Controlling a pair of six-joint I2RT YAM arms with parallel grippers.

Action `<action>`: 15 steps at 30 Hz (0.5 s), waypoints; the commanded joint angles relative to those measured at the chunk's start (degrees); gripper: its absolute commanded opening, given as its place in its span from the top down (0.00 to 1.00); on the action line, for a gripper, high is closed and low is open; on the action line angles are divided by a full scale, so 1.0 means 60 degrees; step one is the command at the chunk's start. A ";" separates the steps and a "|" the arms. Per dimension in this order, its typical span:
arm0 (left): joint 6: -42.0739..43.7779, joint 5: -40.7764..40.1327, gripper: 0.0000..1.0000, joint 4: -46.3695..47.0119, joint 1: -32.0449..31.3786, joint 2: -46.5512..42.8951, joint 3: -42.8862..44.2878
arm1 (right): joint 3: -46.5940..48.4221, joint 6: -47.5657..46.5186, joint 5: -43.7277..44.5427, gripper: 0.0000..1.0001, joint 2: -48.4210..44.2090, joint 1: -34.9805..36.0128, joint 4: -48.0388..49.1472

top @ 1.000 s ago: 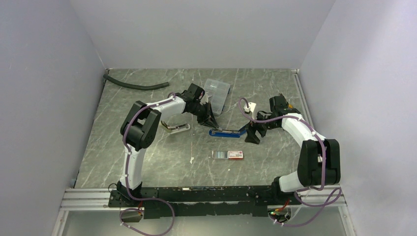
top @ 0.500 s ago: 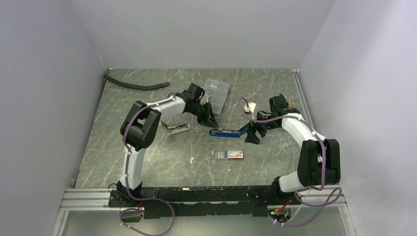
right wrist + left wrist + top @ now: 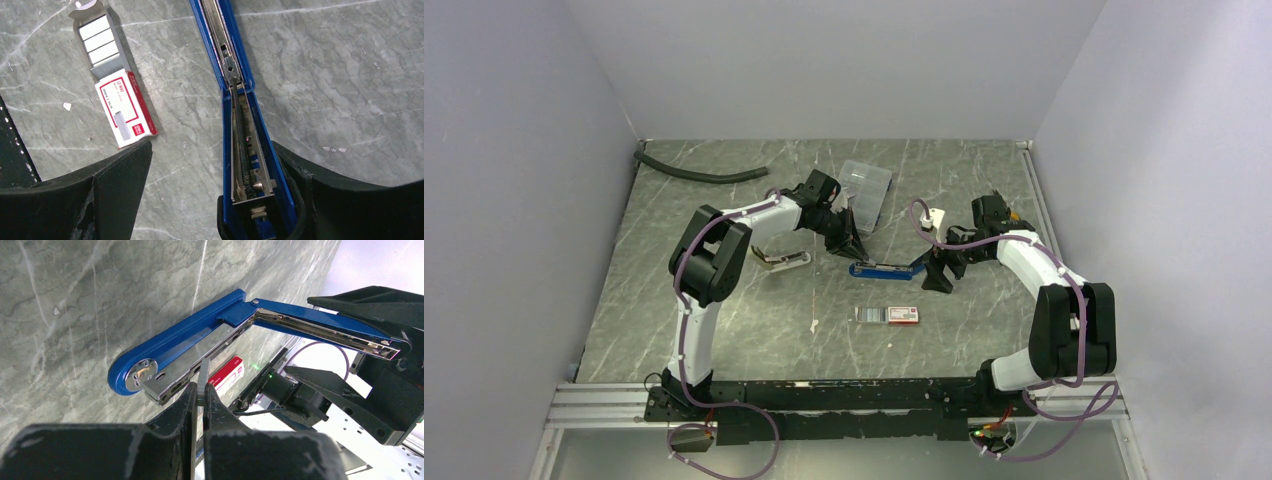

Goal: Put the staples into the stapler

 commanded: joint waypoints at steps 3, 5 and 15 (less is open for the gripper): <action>0.0153 -0.0021 0.97 -0.0005 -0.0012 0.0066 0.0125 | 0.0336 -0.0209 -0.0259 0.13 -0.0008 -0.0036 -0.0009; 0.0120 -0.0023 0.97 0.0003 -0.0008 0.0088 0.0111 | 0.0329 -0.0209 -0.0261 0.13 -0.0010 -0.0032 -0.0017; 0.0160 -0.0048 0.97 -0.0032 -0.0005 0.0148 0.0165 | 0.0329 -0.0202 -0.0259 0.13 -0.0013 -0.0040 -0.0014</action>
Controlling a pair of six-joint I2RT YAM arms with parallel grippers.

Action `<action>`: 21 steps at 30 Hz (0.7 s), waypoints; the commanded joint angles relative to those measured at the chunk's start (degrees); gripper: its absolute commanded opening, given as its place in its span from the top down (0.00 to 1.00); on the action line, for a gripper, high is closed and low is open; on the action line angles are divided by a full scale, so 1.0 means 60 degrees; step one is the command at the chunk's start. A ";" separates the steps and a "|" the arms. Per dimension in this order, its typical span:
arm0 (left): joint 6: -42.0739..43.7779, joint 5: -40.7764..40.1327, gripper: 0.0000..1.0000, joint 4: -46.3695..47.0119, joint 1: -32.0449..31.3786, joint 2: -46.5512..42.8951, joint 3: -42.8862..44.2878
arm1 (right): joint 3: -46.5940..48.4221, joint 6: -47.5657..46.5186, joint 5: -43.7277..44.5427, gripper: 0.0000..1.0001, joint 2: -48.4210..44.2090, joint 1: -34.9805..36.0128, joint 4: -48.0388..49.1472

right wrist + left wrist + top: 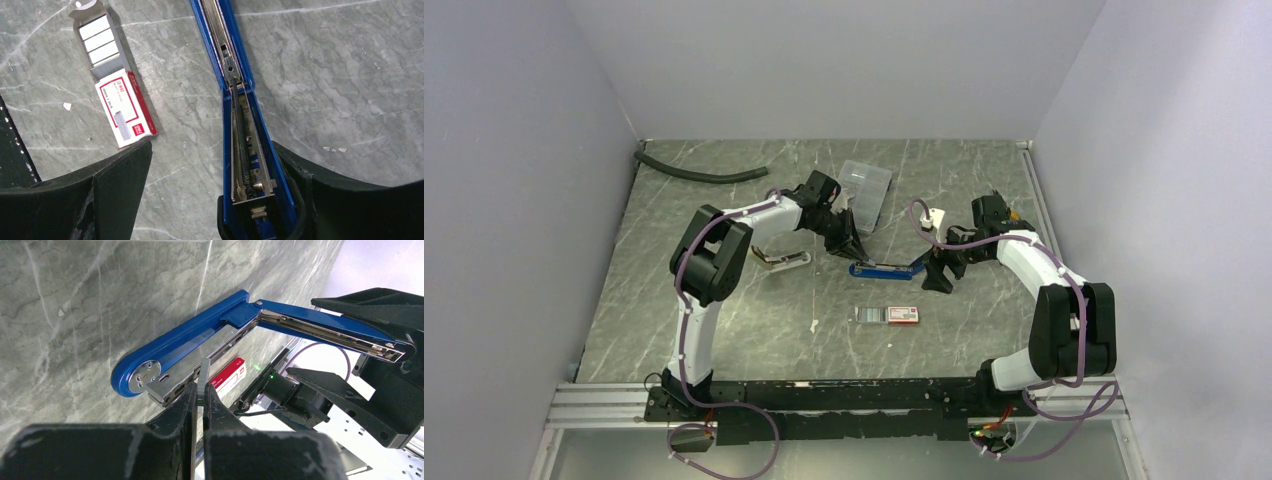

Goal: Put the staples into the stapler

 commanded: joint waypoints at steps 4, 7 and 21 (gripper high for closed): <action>0.0135 -0.0055 0.97 -0.0030 -0.0010 0.0122 0.0171 | 0.0329 -0.0205 -0.0259 0.13 -0.0024 -0.0036 -0.0018; 0.0140 -0.0045 0.97 -0.0043 -0.0020 0.0119 0.0183 | 0.0338 -0.0205 -0.0260 0.13 -0.0024 -0.0034 -0.0020; 0.0311 -0.0178 0.97 -0.0222 -0.0012 0.0152 0.0268 | 0.0333 -0.0205 -0.0274 0.13 -0.0032 -0.0046 -0.0030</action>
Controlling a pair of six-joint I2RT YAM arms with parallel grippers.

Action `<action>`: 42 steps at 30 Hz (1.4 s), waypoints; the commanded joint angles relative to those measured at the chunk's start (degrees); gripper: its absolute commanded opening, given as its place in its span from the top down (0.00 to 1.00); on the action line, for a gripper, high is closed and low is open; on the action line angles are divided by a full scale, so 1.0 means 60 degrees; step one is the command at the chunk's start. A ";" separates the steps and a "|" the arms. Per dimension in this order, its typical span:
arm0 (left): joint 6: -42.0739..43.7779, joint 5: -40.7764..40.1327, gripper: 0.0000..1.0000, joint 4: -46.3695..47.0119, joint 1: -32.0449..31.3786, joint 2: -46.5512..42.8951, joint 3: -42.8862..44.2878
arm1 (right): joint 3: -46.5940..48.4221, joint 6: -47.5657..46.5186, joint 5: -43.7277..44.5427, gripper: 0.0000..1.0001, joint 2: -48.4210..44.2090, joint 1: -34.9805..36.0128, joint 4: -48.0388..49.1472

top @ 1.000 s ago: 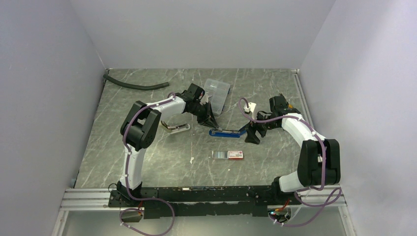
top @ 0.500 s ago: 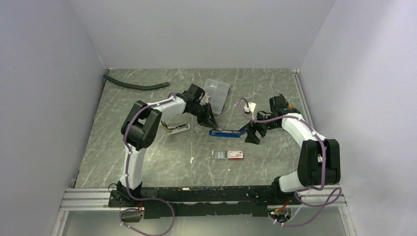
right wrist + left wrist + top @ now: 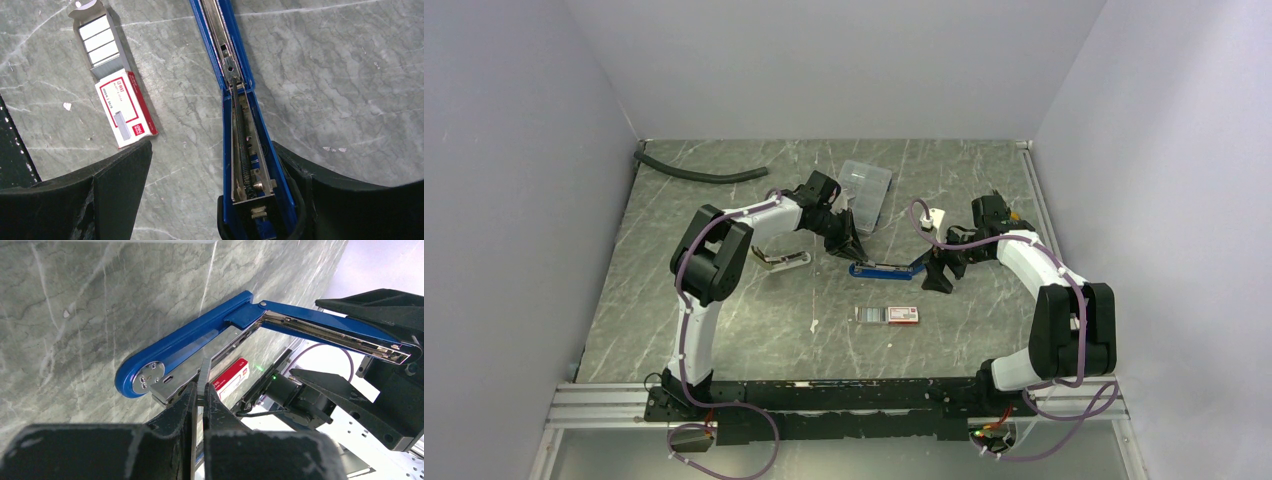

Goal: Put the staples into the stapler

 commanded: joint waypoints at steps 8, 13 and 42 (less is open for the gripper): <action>0.0275 -0.0120 0.97 -0.0316 -0.0001 0.0185 0.0377 | 0.0329 -0.0205 -0.0288 0.13 -0.0054 -0.0052 -0.0016; 0.0267 -0.0082 0.97 -0.0344 -0.0010 0.0300 0.0455 | 0.0344 -0.0227 -0.0289 0.13 -0.0024 -0.0050 -0.0024; 0.2435 0.0708 0.97 -0.0880 0.0075 -0.0929 0.0976 | -0.0249 0.0139 -0.0164 0.12 -0.0830 -0.0042 0.0769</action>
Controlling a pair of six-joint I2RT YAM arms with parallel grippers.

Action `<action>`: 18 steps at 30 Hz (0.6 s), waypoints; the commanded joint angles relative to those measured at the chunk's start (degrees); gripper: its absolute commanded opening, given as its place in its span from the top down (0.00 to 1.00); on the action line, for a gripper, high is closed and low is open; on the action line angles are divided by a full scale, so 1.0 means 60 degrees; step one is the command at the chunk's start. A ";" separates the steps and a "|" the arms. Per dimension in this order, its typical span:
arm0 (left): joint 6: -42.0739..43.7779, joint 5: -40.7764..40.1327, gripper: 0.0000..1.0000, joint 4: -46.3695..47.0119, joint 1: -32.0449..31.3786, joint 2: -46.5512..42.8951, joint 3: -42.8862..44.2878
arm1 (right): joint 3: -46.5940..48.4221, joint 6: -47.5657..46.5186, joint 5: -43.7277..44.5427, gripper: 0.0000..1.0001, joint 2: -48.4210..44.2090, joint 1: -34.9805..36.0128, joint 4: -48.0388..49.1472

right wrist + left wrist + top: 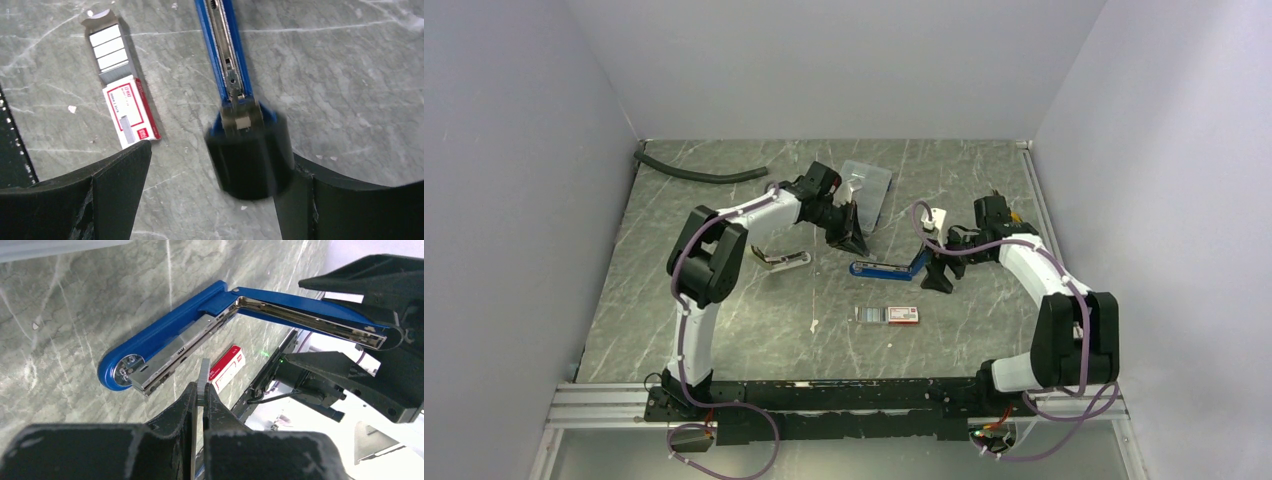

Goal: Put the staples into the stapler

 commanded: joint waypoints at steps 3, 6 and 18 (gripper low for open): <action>0.1716 0.0367 0.96 -0.0804 0.0139 -0.0843 0.0542 | -0.0571 0.1041 0.0944 0.11 -0.0987 -0.0031 0.1660; 0.2159 0.0544 0.97 -0.1095 0.0214 -0.0836 0.0607 | -0.0804 0.1257 0.1255 0.09 -0.1341 -0.0040 0.2213; 0.2366 0.0790 0.97 -0.0922 0.0409 -0.1195 0.0031 | -0.0255 0.0966 0.0178 0.06 -0.1026 0.0415 0.1952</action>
